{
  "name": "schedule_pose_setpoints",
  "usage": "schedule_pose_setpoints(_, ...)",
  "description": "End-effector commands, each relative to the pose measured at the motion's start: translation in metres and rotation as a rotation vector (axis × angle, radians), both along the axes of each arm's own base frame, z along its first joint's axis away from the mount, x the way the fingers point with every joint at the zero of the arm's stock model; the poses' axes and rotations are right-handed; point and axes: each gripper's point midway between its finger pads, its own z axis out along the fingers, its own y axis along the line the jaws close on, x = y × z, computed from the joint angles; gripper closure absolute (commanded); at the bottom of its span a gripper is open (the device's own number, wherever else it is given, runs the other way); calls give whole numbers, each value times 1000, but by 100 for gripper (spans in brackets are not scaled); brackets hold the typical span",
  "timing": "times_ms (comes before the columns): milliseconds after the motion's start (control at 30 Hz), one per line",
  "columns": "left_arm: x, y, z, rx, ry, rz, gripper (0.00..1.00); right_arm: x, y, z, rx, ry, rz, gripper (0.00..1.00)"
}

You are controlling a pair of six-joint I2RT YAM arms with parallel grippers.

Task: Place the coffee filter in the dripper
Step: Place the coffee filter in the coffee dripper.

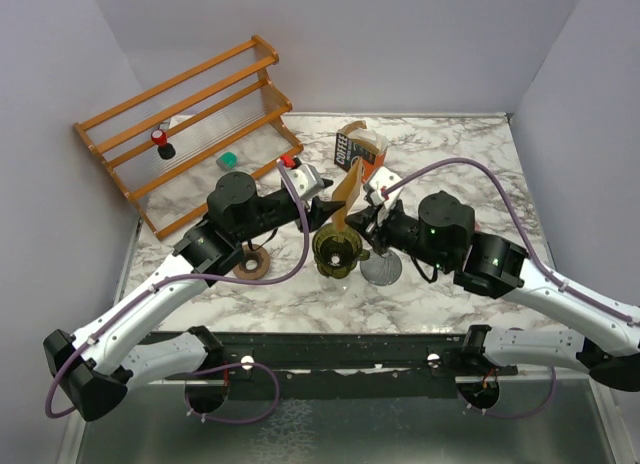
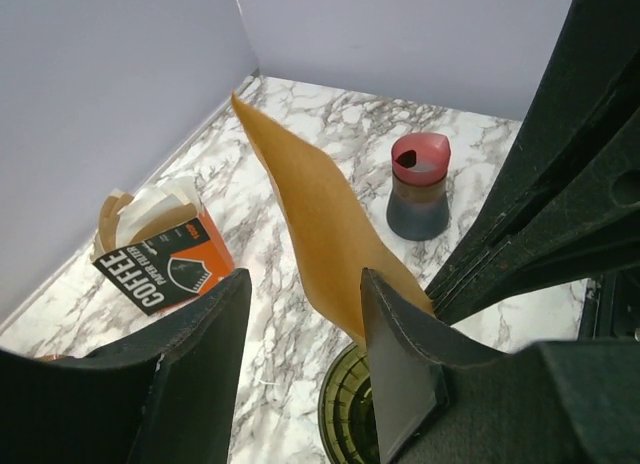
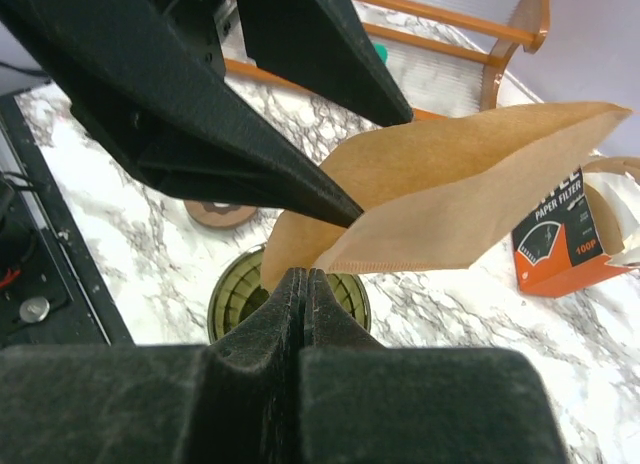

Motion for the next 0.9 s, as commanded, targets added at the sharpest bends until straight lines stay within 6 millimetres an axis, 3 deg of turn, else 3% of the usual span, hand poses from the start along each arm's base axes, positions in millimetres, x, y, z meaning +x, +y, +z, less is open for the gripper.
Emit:
schedule_pose_setpoints(0, -6, -3, 10, -27, 41, -27, 50, -5, -7, 1, -17, -66, 27, 99)
schedule_pose_setpoints(567, 14, -8, -4, 17, 125, 40, 58, -12, -9, 12, 25, -115, 66, 99)
schedule_pose_setpoints(667, 13, -9, -4, 12, 126, 32, 71, -10, -8, 11, 24, -112, 59, 99)
schedule_pose_setpoints(800, 15, -6, -3, 9, 125, 50, 100, -5, -14, 8, 27, -101, 8, 99)
schedule_pose_setpoints(867, 16, -3, -2, 12, 126, 72, 100, -1, -21, 8, 39, -94, -37, 99)
